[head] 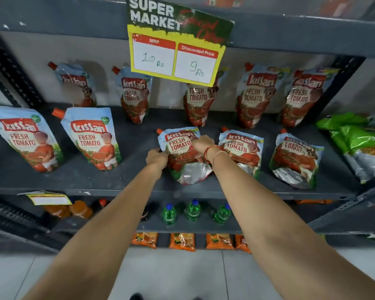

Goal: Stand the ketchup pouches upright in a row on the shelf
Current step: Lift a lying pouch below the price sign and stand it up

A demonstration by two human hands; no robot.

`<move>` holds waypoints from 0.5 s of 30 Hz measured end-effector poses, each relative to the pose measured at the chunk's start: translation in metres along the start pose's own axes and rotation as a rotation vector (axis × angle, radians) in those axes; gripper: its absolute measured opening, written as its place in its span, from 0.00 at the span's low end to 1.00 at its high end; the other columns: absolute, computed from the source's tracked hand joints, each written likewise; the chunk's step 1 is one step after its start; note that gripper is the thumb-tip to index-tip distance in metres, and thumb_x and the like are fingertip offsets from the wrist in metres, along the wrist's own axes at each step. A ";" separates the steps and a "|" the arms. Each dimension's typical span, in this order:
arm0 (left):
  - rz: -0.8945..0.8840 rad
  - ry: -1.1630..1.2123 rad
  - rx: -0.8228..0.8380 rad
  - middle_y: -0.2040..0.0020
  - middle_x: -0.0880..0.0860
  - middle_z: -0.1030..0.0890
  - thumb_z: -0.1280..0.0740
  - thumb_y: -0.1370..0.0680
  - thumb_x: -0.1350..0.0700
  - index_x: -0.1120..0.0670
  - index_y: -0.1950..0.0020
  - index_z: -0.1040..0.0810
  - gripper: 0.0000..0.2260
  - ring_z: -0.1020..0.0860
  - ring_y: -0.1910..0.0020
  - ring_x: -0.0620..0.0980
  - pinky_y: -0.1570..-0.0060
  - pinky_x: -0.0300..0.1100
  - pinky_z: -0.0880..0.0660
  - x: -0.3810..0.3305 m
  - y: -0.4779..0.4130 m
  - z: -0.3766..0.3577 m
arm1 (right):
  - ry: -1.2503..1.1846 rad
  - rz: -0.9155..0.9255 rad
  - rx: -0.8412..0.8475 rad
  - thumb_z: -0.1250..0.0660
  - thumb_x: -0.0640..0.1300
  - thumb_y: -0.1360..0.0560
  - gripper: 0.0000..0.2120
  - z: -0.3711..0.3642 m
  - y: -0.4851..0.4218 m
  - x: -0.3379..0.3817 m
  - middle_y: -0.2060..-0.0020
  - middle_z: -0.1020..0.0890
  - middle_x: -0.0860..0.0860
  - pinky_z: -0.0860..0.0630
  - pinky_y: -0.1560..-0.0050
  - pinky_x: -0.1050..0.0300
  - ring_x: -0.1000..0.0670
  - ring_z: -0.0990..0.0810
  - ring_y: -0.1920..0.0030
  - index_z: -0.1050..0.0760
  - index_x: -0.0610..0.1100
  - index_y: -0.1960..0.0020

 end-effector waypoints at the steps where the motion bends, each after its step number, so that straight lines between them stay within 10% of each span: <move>1: 0.027 0.018 -0.014 0.42 0.61 0.21 0.34 0.25 0.56 0.61 0.40 0.25 0.16 0.21 0.45 0.60 0.43 0.52 0.23 0.000 0.002 0.002 | -0.058 -0.023 0.001 0.43 0.48 0.21 0.19 -0.001 -0.002 -0.004 0.39 0.21 0.40 0.24 0.47 0.56 0.41 0.22 0.40 0.27 0.36 0.38; 15: -0.002 0.333 0.059 0.47 0.57 0.19 0.34 0.24 0.48 0.57 0.42 0.26 0.16 0.20 0.59 0.51 0.61 0.45 0.23 -0.034 0.003 0.007 | -0.707 0.014 0.112 0.25 0.43 0.32 0.10 -0.023 -0.004 0.001 0.48 0.17 0.39 0.22 0.42 0.44 0.42 0.17 0.49 0.21 0.41 0.54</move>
Point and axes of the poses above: each hand's wrist, its own y-axis away from the middle knuckle, its own z-axis out of the back of the hand, x = y × z, the point moved 8 cm from there along -y, towards the middle knuckle
